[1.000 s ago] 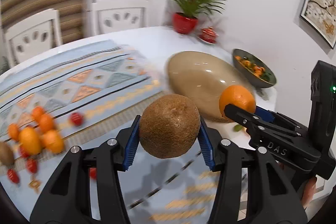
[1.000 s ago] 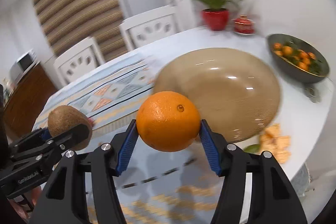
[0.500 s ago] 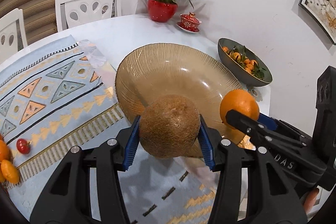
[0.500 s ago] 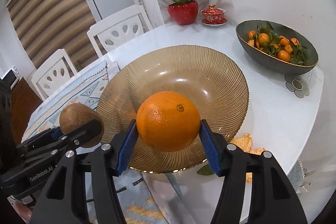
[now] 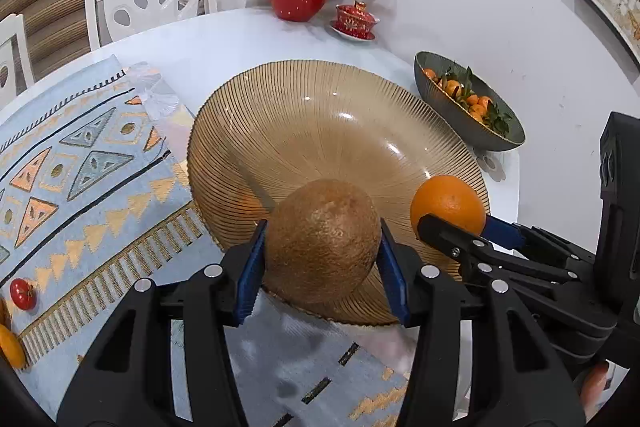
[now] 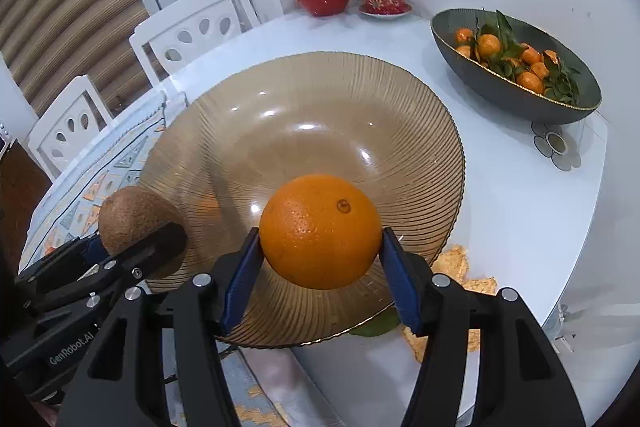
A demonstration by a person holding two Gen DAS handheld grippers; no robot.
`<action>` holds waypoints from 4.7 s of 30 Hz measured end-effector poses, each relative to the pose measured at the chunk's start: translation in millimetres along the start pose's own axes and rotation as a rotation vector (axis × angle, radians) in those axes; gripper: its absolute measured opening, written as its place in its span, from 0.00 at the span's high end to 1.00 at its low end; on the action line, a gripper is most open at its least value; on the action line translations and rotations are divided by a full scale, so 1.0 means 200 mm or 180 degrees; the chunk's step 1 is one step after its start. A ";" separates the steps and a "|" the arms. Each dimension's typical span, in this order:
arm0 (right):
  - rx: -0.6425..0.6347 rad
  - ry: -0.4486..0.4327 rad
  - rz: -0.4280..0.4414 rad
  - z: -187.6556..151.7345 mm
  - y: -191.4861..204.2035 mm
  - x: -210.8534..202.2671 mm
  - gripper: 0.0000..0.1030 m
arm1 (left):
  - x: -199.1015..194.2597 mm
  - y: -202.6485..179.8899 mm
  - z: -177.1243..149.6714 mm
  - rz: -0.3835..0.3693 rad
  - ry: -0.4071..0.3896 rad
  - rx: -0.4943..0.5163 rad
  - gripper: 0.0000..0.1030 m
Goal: Organize fruits
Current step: 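Carry the kiwi and orange in both tools over the amber glass bowl, then open both tools to drop the kiwi and orange into the amber bowl, then return both tools to the fruit and grasp a red tomato with each, then carry both red tomatoes in the two tools over the amber bowl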
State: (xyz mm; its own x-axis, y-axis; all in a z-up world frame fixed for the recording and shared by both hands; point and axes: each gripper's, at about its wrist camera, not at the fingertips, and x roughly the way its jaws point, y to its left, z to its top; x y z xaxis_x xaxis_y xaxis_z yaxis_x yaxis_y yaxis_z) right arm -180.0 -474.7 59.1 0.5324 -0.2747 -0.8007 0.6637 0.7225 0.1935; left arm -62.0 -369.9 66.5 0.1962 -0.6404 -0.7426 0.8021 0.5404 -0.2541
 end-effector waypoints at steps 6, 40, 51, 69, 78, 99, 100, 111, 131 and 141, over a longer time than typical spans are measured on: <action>0.0030 0.0019 -0.0046 0.00 -0.02 0.00 0.43 | 0.05 0.00 0.01 -0.0042 0.0092 -0.0015 0.50; 0.0026 -0.0292 0.0176 -0.11 0.10 -0.34 0.41 | -0.65 0.28 -0.28 0.0150 -0.0477 -0.0431 0.34; -0.0314 -0.0242 0.0515 -0.23 0.42 -0.37 0.41 | -1.12 0.55 -0.61 0.0450 -0.0774 -0.0715 0.33; -0.1543 -0.0074 0.1222 -0.71 1.24 -0.10 0.35 | -1.46 1.28 -1.15 0.1609 -0.0821 -0.1614 0.32; -0.1708 0.0082 0.1081 -0.79 1.34 0.04 0.34 | -1.21 1.45 -1.13 0.1538 -0.0494 -0.1749 0.32; -0.1904 0.0101 0.0925 -0.85 1.40 0.10 0.66 | -1.07 1.46 -1.10 0.2034 -0.0331 -0.1545 0.57; -0.1918 0.0089 0.0917 -0.85 1.41 0.10 0.66 | -1.07 1.45 -1.10 0.2054 -0.0319 -0.1501 0.61; -0.1939 0.0054 0.0924 -0.86 1.41 0.09 0.73 | -1.10 1.42 -1.10 0.1955 -0.0449 -0.1442 0.68; -0.1935 -0.0133 0.0998 -0.86 1.38 0.03 0.73 | -1.14 1.37 -1.12 0.1984 -0.0638 -0.1346 0.68; -0.1529 0.0111 0.1354 -0.75 1.21 0.02 0.73 | -1.09 1.20 -1.04 0.2176 -0.0523 -0.1065 0.69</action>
State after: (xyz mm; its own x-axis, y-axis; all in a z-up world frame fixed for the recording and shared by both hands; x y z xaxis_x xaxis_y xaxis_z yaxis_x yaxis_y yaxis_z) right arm -97.5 -205.8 17.6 0.6746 0.1135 -0.7294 0.0846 0.9697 0.2292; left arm -30.0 12.2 38.8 0.6880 -0.1644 -0.7069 0.2653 0.9636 0.0342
